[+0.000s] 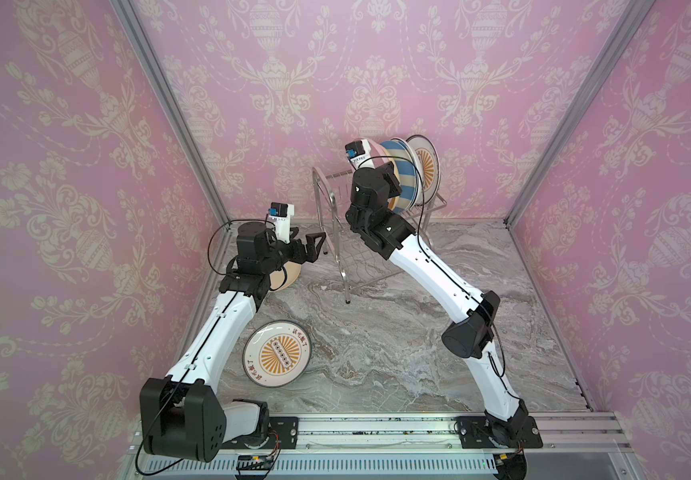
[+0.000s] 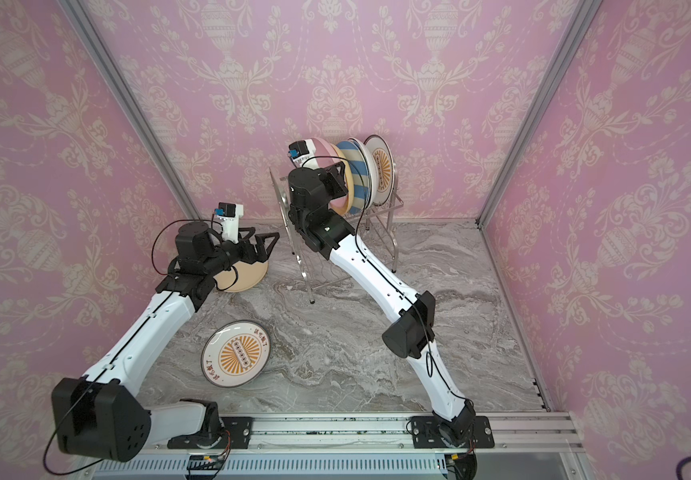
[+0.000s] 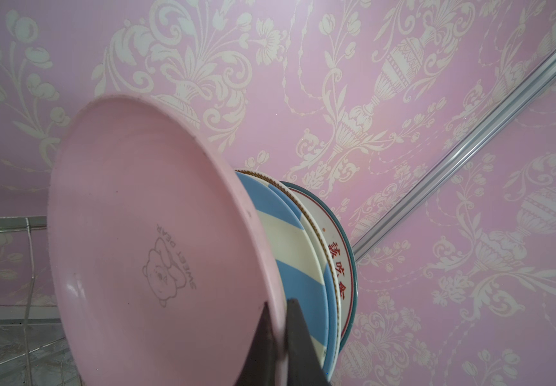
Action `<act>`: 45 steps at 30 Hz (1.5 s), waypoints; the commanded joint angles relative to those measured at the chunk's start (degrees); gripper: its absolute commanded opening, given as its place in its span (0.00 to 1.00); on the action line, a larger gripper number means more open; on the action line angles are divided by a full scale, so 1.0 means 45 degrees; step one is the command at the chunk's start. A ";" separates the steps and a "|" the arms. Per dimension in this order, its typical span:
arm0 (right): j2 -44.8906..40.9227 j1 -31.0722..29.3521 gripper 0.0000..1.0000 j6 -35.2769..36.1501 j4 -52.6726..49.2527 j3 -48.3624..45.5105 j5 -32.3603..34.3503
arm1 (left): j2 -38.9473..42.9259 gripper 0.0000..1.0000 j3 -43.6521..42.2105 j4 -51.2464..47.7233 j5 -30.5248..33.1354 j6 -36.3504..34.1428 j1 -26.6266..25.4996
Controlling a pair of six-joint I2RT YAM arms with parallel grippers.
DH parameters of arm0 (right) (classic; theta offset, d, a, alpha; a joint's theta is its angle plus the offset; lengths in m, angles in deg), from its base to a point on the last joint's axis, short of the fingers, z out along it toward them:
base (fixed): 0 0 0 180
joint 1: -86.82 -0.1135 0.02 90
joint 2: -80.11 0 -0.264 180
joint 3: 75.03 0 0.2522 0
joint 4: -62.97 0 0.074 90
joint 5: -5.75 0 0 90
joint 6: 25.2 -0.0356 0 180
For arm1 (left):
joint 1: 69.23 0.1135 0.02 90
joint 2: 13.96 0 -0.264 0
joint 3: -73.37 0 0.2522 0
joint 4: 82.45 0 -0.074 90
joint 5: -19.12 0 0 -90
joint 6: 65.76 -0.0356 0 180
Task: Load the plates into the dish rack
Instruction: 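Lower the pink plate into the slot beside the yellow plate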
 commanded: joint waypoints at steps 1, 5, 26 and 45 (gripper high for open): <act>0.0456 -0.0069 0.00 0.0704 0.0795 0.0385 0.0377 | 0.0189 0.99 -0.0232 0.0325 -0.0299 0.0245 0.0135; 0.0202 -0.0199 0.00 -0.0165 -0.0079 0.0099 0.0083 | 0.0208 0.99 -0.0315 0.0428 -0.0323 0.0303 0.0164; -0.0010 -0.0379 0.02 -0.2109 -0.2899 0.0033 -0.0021 | 0.0331 0.99 -0.0365 0.0453 -0.0262 0.0281 0.0225; -0.0498 -0.0538 0.30 -0.2356 -0.3423 0.0541 -0.0153 | 0.0306 0.99 -0.0348 0.0591 -0.0349 0.0490 0.0225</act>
